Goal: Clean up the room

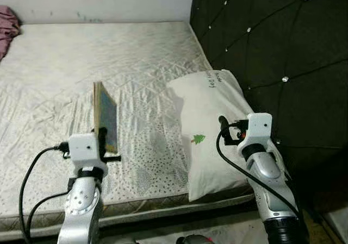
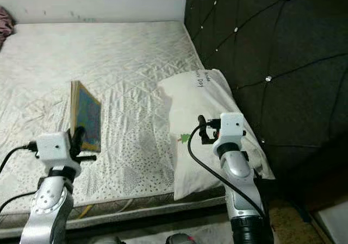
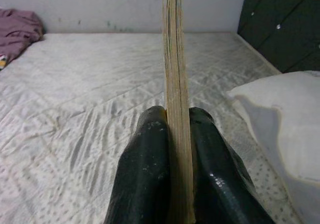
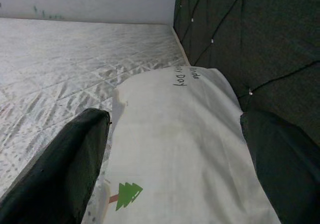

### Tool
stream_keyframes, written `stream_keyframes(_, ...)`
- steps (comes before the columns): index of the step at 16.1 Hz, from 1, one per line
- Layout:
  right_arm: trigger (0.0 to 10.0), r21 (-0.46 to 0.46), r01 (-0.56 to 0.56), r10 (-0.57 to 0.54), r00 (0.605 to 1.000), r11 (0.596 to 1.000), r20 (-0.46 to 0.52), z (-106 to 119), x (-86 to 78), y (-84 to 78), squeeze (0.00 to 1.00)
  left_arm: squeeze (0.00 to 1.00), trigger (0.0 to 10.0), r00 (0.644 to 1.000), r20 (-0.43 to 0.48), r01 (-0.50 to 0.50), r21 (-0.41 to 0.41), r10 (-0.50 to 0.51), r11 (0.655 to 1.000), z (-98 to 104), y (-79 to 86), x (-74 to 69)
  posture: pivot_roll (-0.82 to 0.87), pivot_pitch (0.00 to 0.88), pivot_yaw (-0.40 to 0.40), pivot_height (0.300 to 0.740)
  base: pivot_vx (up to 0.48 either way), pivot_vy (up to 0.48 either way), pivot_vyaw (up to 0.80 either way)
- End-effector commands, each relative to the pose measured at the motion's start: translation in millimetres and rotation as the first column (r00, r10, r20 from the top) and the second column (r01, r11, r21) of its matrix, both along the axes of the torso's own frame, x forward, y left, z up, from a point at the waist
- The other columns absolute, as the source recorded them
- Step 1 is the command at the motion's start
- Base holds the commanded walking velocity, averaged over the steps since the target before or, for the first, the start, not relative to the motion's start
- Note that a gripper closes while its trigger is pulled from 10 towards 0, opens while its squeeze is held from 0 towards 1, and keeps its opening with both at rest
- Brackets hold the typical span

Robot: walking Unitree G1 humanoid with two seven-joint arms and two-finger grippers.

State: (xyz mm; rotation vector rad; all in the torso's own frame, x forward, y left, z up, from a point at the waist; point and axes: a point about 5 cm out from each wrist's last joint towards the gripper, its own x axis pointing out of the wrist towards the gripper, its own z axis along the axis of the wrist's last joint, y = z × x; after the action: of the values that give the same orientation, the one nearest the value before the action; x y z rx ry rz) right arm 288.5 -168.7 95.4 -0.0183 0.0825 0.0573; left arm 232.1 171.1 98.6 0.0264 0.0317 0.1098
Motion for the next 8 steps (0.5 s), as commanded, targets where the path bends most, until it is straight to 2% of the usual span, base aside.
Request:
stream_keyframes(1,10.0,0.001,0.004,-0.004,1.000,1.000,0.001,2.2,1.9,-0.8,0.00,0.00,10.0,0.999,0.036,0.006,0.010,-0.007,1.000,8.2,-1.6,2.3,-0.02,0.033,-0.019,0.740,0.000,0.000,-0.80)
stream_keyframes(7,10.0,-0.004,-0.009,0.009,1.000,1.000,0.014,6.4,6.2,2.6,0.00,0.00,10.0,0.995,0.064,0.076,-0.011,-0.075,0.997,16.1,-8.8,7.7,-0.01,0.049,-0.037,0.740,0.000,0.000,-0.80)
stream_keyframes(8,10.0,-0.007,-0.011,0.011,1.000,1.000,0.019,7.4,6.1,2.3,0.00,0.00,10.0,0.996,0.050,0.078,-0.030,-0.076,0.997,14.5,-7.7,6.0,-0.01,0.052,-0.034,0.740,0.000,0.000,0.00)
